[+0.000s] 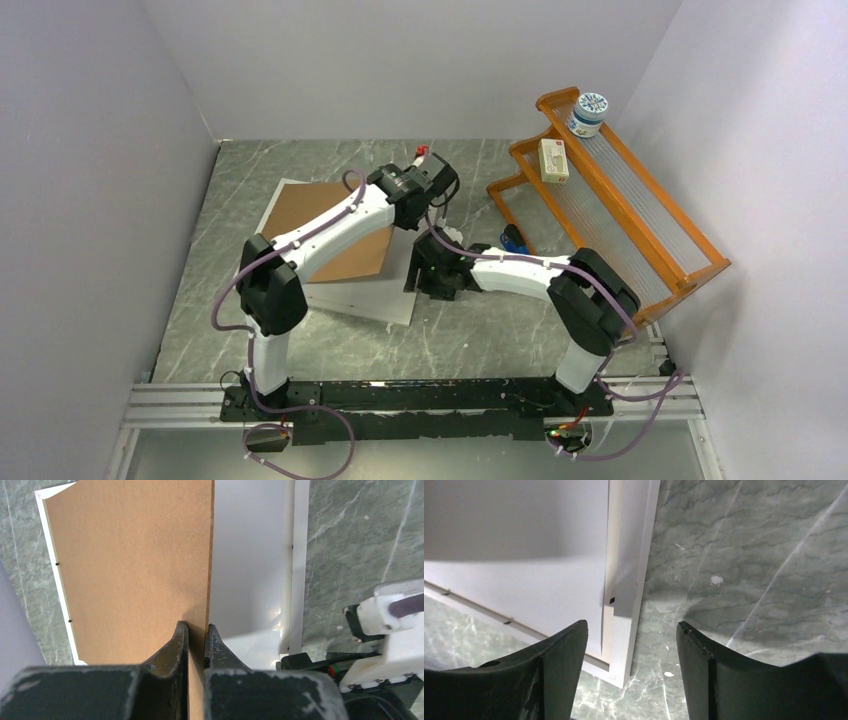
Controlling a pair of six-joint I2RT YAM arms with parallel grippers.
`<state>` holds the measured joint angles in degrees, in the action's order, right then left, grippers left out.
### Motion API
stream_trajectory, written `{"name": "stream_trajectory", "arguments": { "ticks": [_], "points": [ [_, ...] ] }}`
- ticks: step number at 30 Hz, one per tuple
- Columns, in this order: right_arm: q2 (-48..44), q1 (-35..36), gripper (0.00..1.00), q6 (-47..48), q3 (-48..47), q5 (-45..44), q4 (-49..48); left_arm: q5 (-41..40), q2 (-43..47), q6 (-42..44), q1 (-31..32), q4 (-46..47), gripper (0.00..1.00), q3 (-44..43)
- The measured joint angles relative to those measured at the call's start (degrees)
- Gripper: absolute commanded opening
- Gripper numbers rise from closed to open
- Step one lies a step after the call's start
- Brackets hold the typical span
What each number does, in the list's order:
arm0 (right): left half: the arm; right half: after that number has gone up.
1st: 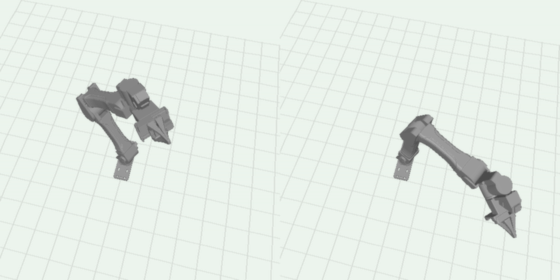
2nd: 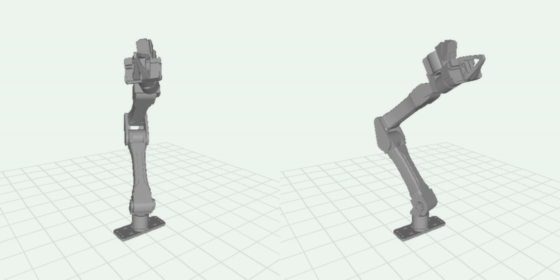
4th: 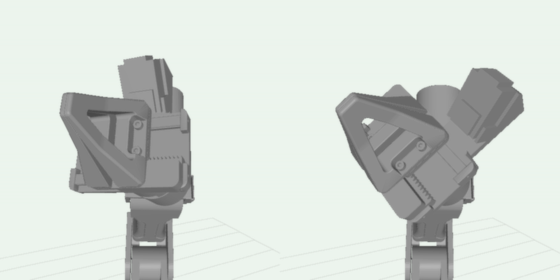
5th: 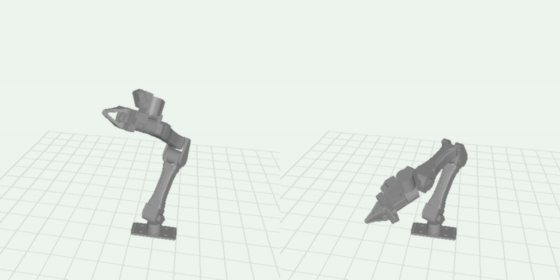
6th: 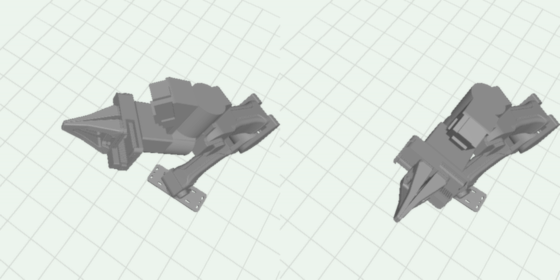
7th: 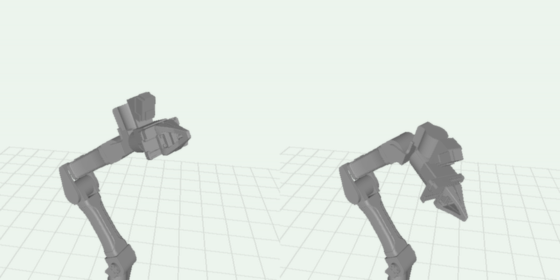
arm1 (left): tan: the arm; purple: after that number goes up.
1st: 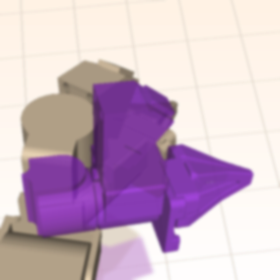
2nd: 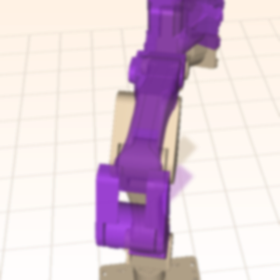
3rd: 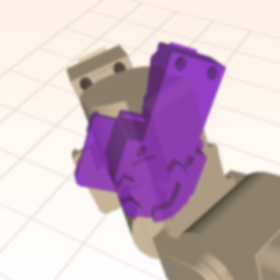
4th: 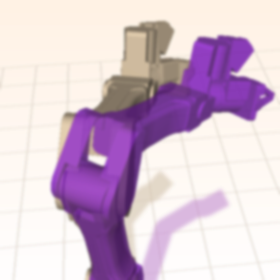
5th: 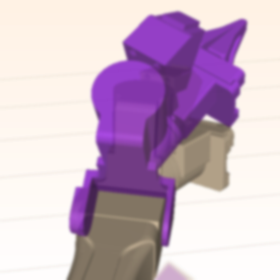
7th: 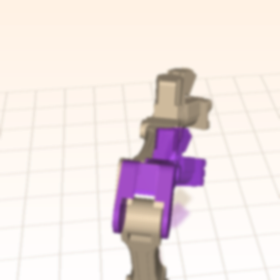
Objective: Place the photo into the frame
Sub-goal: Adjust the photo frame item on the photo frame.
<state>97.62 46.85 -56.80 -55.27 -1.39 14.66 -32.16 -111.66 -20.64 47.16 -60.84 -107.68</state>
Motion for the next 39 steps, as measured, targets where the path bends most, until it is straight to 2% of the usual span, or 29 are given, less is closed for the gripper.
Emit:
{"name": "stream_trajectory", "arguments": {
  "ticks": [5, 10, 30, 35, 39],
  "points": [
    [2.40, 2.38, 0.67, 0.72, -5.68, -8.46, 6.14, 1.84, 2.73, 0.07, -1.22, 0.31, 0.02, 0.46],
    [5.20, 2.51, 0.61, 1.25, -9.11, -12.11, 9.42, 3.04, 3.30, 0.07, -1.68, 0.61, 0.03, 0.83],
    [6.08, 2.97, 0.75, 3.93, -8.63, -10.75, 8.15, 3.82, 4.33, 0.07, -1.92, 1.90, 0.02, 3.17],
    [5.77, 2.97, 0.74, 4.42, -8.11, -9.84, 6.91, 3.82, 4.37, 0.07, -1.97, 2.14, 0.03, 3.37],
    [5.79, 3.02, 0.70, 4.98, -8.11, -9.81, 6.91, 3.82, 4.70, 0.00, -1.97, 2.64, 0.03, 3.93]
  ]
}}
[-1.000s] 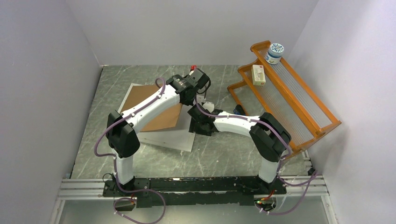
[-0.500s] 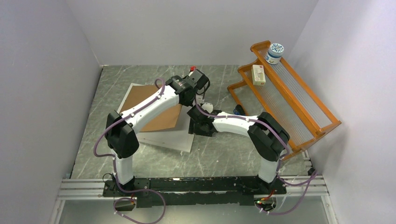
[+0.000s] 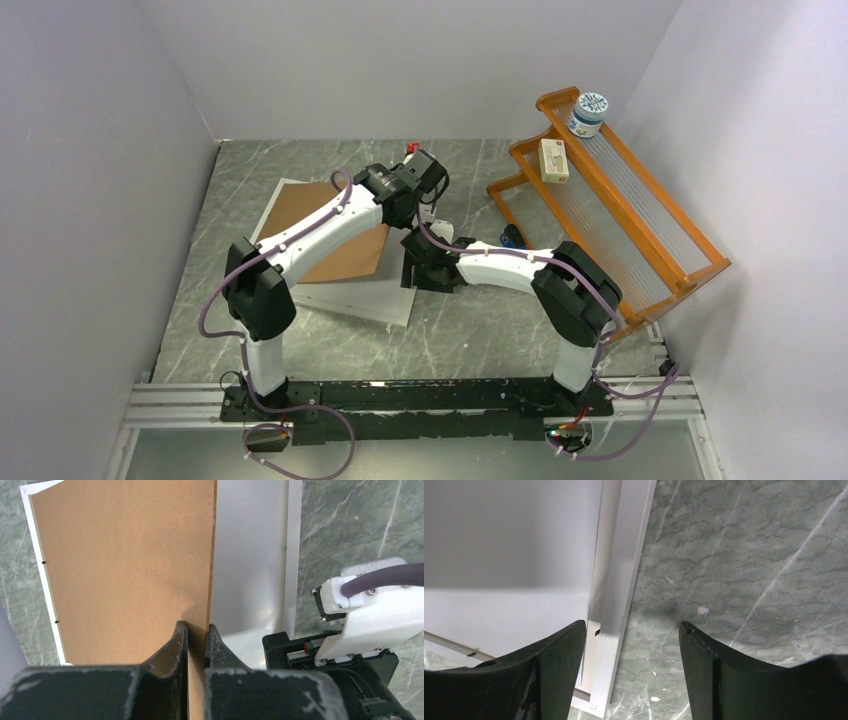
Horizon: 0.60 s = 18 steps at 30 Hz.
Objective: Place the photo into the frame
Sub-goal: Adjust the photo frame item on the photo frame.
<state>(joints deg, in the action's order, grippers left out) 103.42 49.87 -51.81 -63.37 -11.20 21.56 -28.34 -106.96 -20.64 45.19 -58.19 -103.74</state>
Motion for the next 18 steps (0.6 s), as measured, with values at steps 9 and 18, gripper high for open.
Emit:
{"name": "stream_trajectory", "arguments": {
  "ticks": [9, 18],
  "points": [
    [0.31, 0.02, 0.46, 0.55, 0.04, 0.44, -0.17, 0.00, 0.20, 0.00, 0.00, 0.33, 0.03, 0.37],
    [0.63, 0.11, 0.26, 0.11, 0.20, 2.80, -2.93, 0.00, 0.70, 0.00, 0.00, 0.55, 0.02, 0.63]
  ]
}}
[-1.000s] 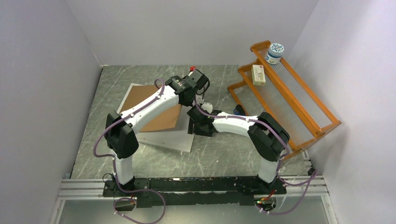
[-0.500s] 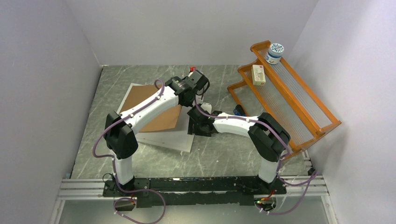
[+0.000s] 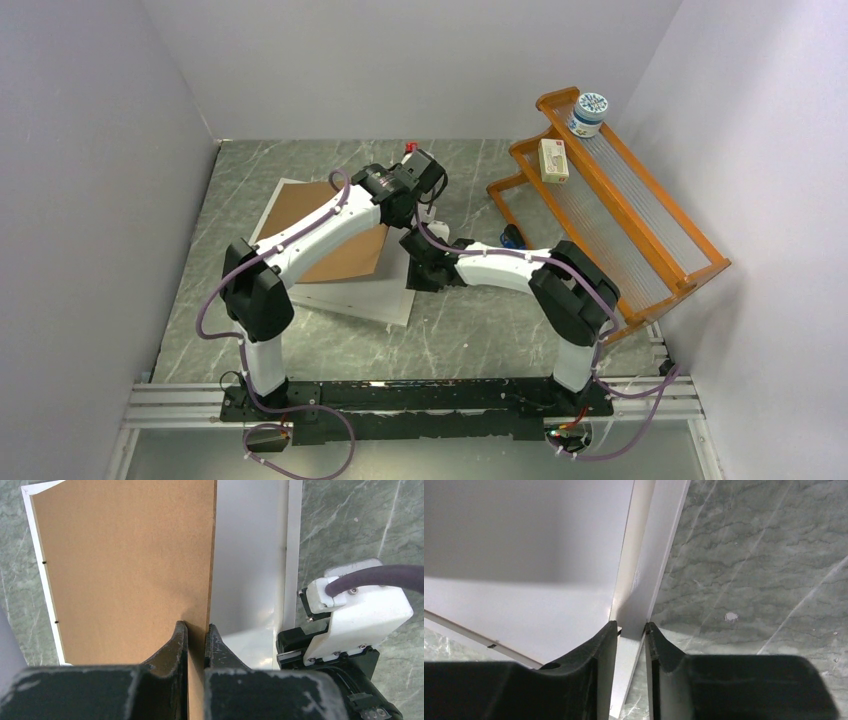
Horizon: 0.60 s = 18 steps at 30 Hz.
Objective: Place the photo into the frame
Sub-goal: Adjust the photo frame item on the photo frame.
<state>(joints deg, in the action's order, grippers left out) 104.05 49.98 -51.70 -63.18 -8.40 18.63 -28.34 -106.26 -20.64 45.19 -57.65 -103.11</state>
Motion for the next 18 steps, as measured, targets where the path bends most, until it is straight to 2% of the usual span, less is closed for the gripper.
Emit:
{"name": "stream_trajectory", "arguments": {
  "ticks": [6, 18],
  "points": [
    [-0.68, -0.42, 0.16, -1.01, 1.55, 0.48, -1.88, -0.02, 0.04, -0.02, 0.00, 0.42, 0.03, 0.55],
    [-2.58, -1.40, 0.12, -1.66, 5.31, 2.05, -6.67, 0.00, 0.04, 0.00, 0.00, 0.57, 0.03, 0.68]
  ]
}}
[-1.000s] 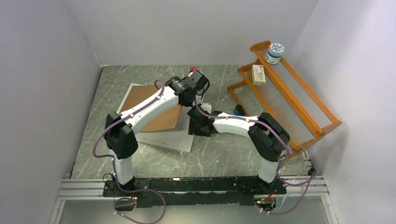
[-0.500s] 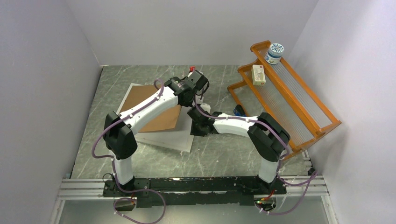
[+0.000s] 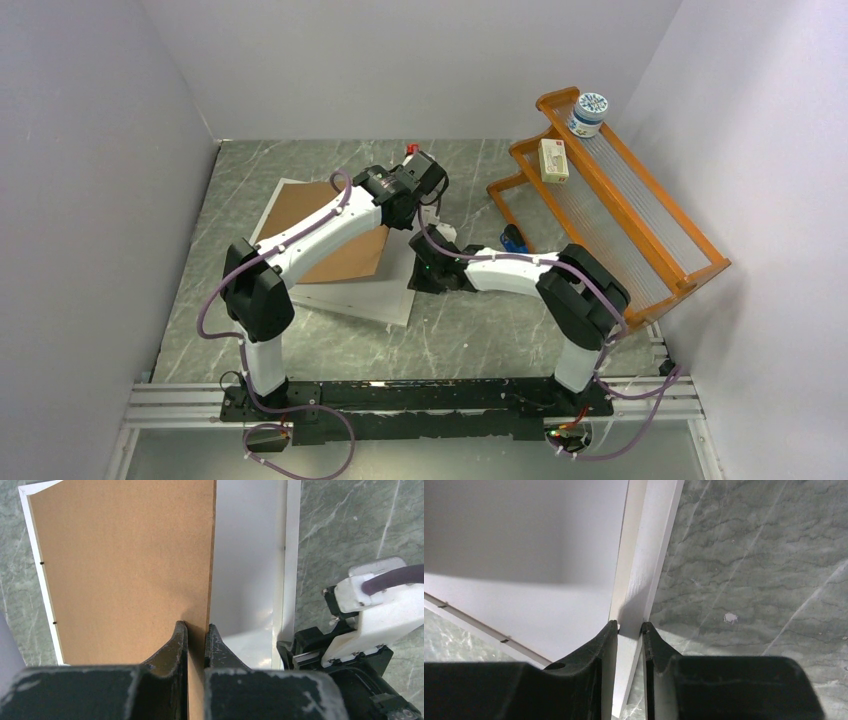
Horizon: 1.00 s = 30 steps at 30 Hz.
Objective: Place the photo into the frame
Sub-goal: Adjust the photo frame item on the photo frame.
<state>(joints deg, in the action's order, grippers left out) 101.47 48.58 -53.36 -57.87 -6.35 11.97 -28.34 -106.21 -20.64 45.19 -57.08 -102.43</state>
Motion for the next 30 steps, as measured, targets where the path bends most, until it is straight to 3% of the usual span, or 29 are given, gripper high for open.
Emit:
{"name": "stream_trajectory", "arguments": {
  "ticks": [3, 7, 10, 19, 30],
  "points": [
    [-1.03, -0.59, 0.20, -0.72, 2.08, 1.14, -2.58, 0.00, 0.00, 0.00, 0.00, 0.02, 0.03, 0.00],
    [-2.49, -1.55, 0.49, -1.77, 4.13, 2.64, -4.85, 0.02, 0.00, -0.07, 0.07, 0.22, 0.03, 0.00],
    [-5.33, -2.86, 0.61, -2.54, 5.66, 2.32, -4.28, 0.04, -0.02, -0.04, 0.07, -0.17, 0.03, 0.00],
    [-9.22, -8.96, 0.64, -3.30, 5.42, 1.88, -3.43, 0.07, 0.00, -0.04, 0.07, -0.22, 0.02, 0.07],
    [4.02, -14.56, 0.65, 0.48, -8.41, 4.28, 1.11, 0.17, 0.00, -0.02, 0.07, -0.17, 0.03, 0.22]
  ]
}}
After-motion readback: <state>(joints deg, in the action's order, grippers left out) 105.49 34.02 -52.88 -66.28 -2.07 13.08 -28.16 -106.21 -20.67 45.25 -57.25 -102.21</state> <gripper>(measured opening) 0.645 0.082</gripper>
